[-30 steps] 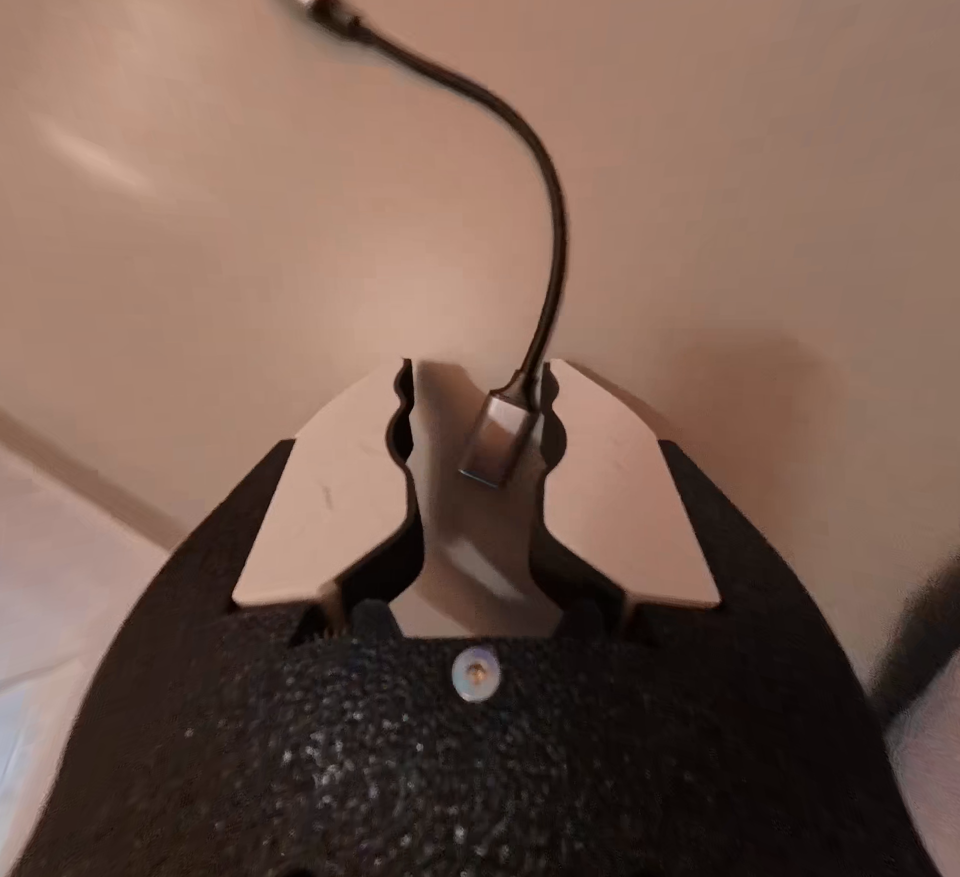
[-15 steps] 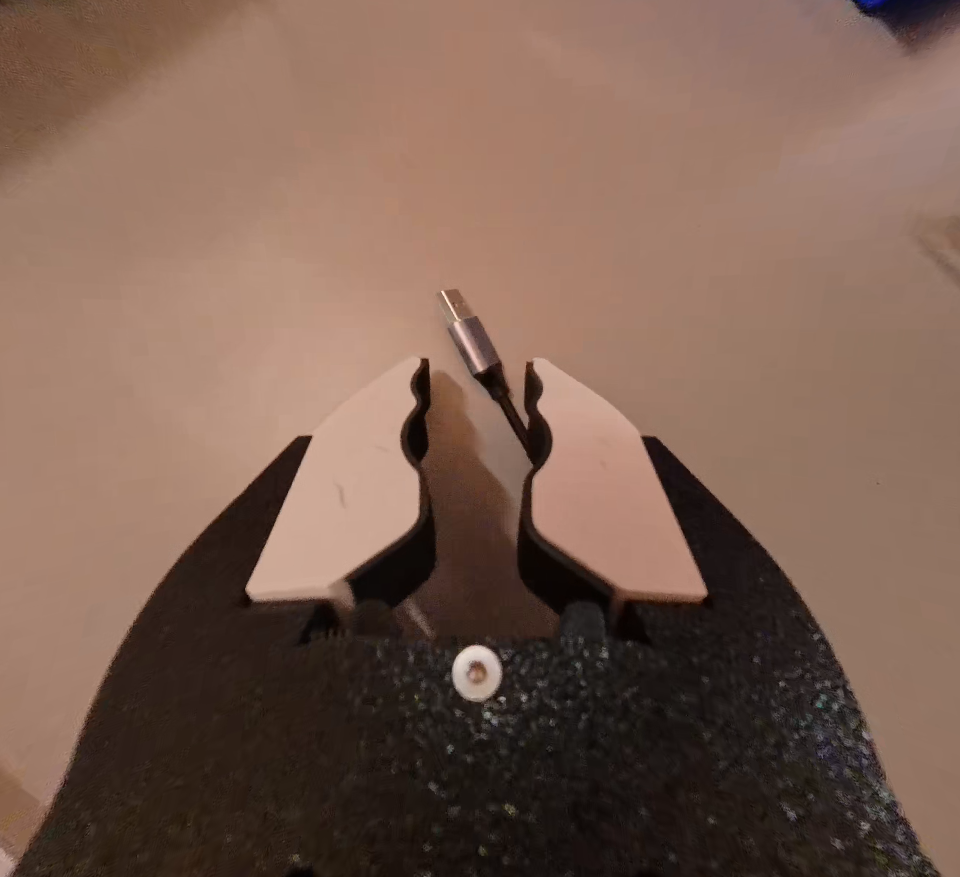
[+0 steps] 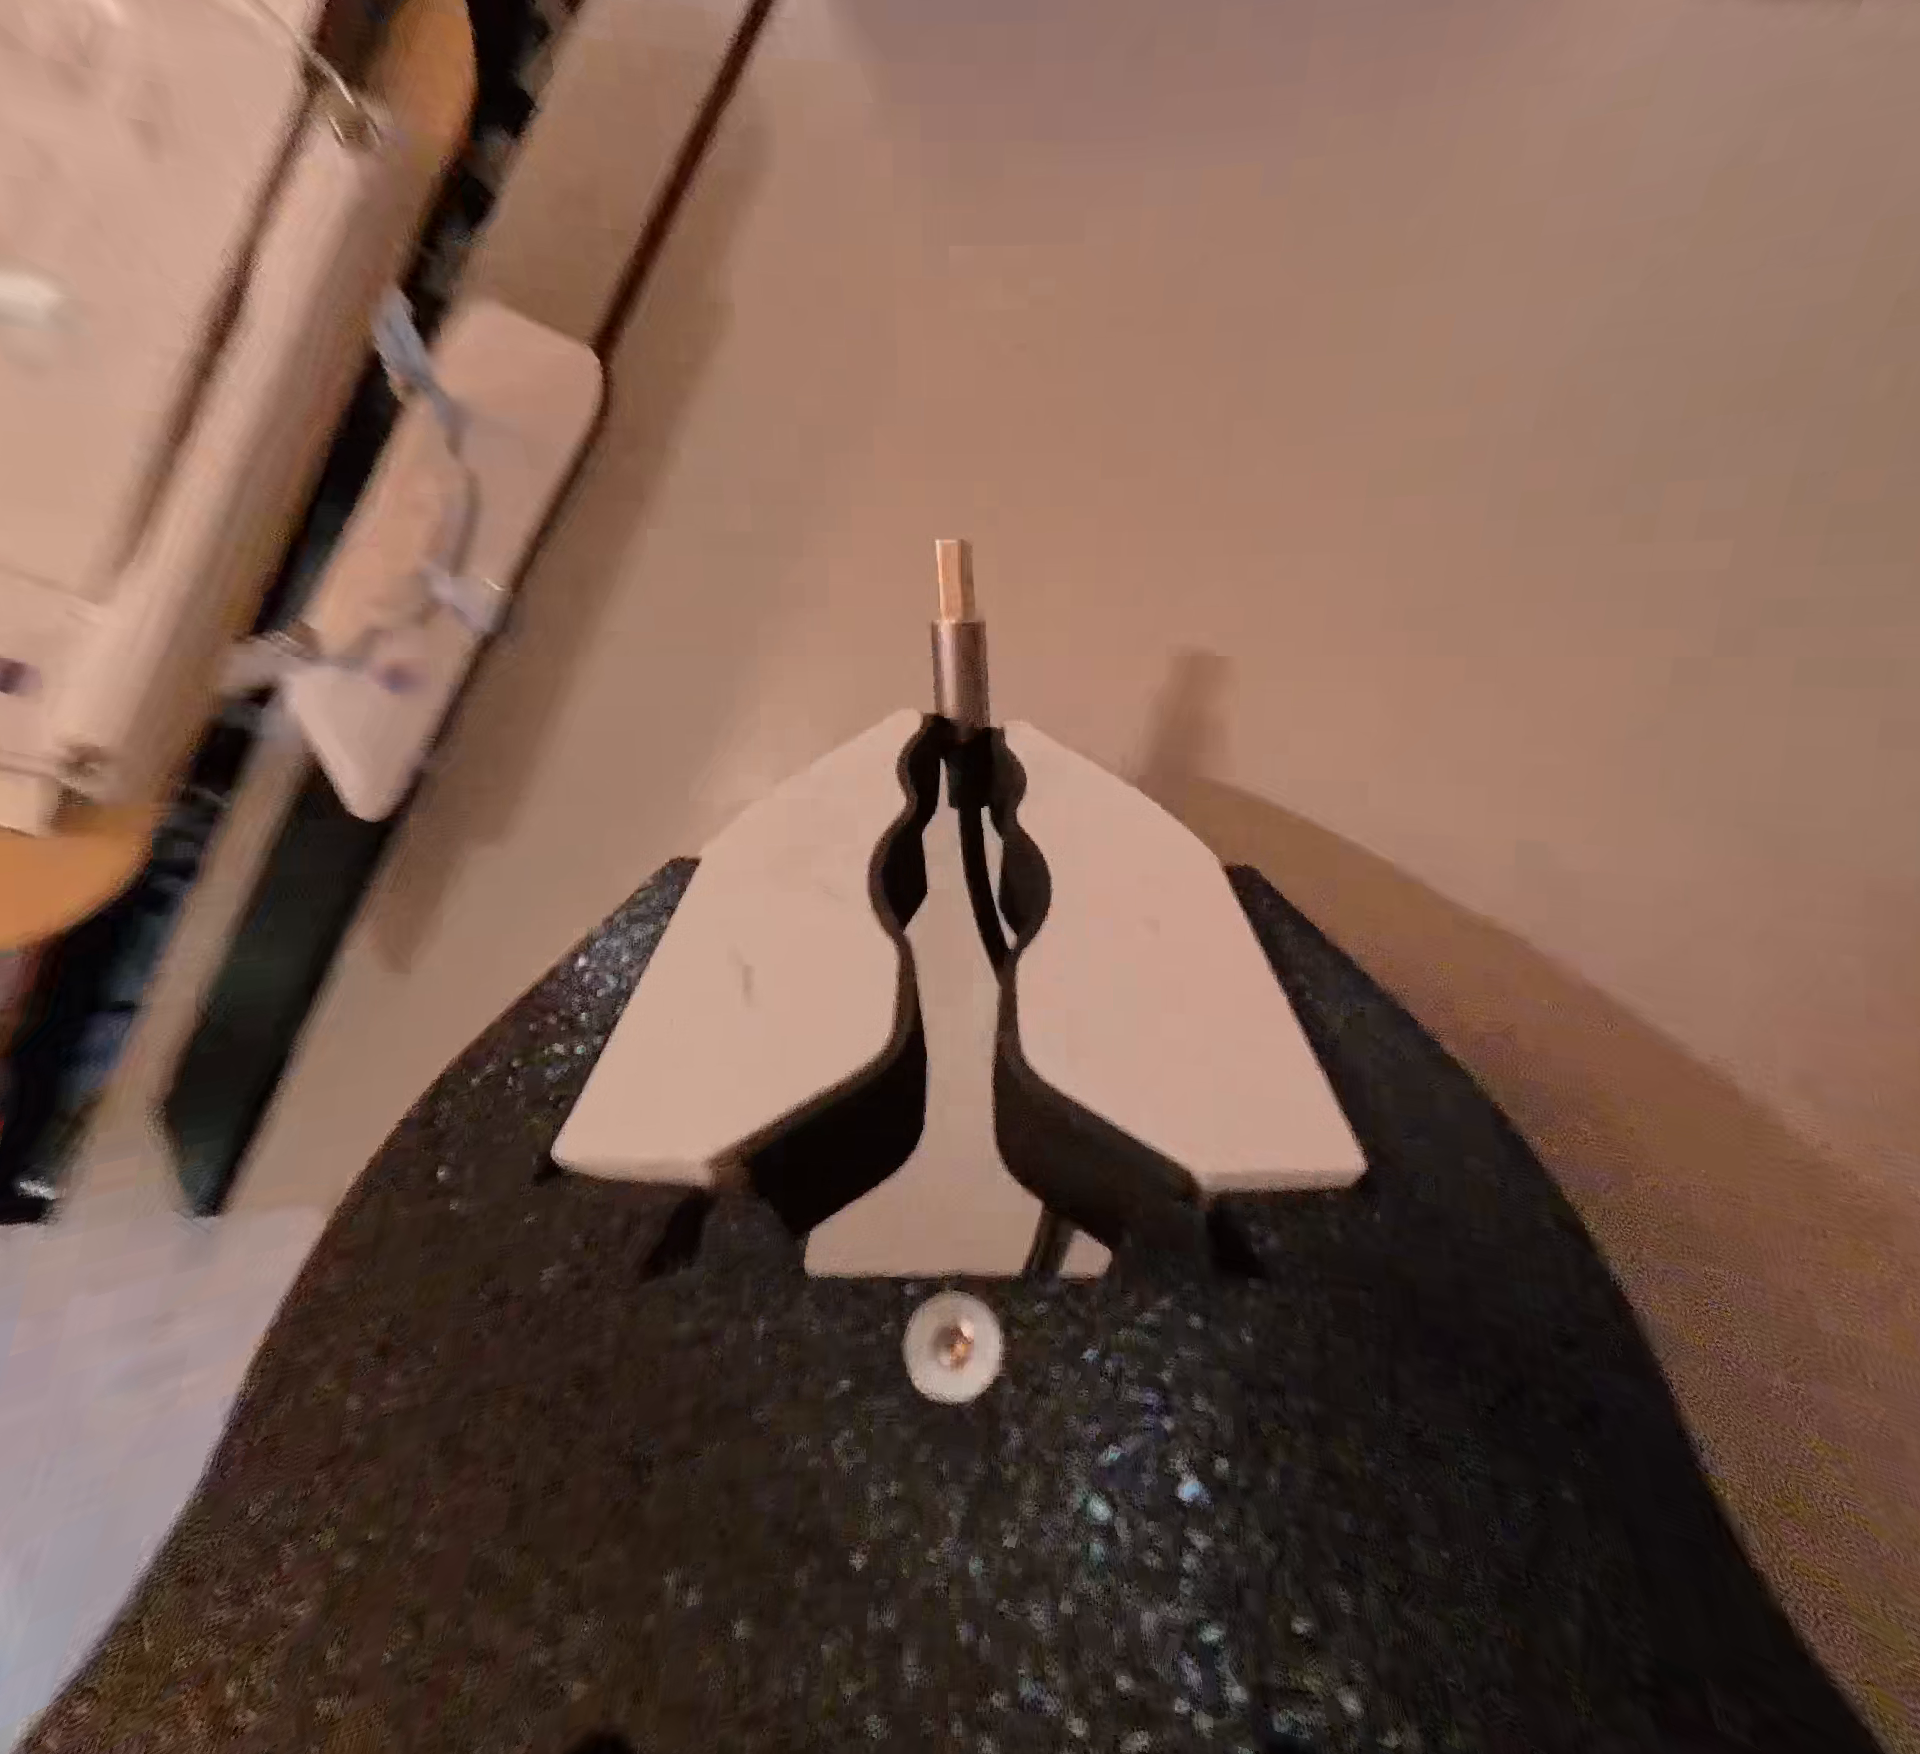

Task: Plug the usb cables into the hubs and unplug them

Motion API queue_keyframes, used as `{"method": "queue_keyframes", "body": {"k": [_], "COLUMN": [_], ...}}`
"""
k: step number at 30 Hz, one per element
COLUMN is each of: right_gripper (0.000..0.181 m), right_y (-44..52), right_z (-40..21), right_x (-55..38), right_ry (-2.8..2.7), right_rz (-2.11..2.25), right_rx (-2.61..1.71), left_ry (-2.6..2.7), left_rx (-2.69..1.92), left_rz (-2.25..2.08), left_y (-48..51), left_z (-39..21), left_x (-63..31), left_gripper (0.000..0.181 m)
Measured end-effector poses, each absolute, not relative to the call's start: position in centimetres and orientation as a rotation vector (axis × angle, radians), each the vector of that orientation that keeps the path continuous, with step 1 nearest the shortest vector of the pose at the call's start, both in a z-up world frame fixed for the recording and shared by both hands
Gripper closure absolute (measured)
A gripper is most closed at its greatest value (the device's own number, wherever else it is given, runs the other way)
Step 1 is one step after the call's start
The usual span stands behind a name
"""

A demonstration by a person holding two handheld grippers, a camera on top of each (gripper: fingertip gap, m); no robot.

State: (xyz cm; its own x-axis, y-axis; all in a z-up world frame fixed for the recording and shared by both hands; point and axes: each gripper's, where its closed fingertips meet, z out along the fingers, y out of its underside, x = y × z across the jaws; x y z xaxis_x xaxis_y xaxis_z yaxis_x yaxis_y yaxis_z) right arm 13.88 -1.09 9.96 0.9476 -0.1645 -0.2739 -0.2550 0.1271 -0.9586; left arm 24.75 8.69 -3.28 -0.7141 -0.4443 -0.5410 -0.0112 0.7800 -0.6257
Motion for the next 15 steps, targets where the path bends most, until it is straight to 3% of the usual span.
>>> {"method": "queue_keyframes", "body": {"k": [1,6,15], "right_gripper": [0.11,0.11,0.11], "right_y": [-1.0,-0.2,0.5], "right_z": [9.8,8.9,8.4], "right_x": [14.1,14.9,15.6], "right_ry": [0.362,0.406,0.449], "right_rz": [0.057,0.04,0.012], "right_rx": [-1.464,-1.536,-1.595], "left_ry": [2.185,1.88,1.696], "left_rx": [-0.214,0.226,0.416], "left_rz": [-0.744,-0.506,-0.355], "left_y": [8.3,6.0,4.2], "left_z": [-1.7,4.6,8.3], "left_x": [24.4,22.3,20.7], "left_gripper": [0.174,0.175,0.174]}}
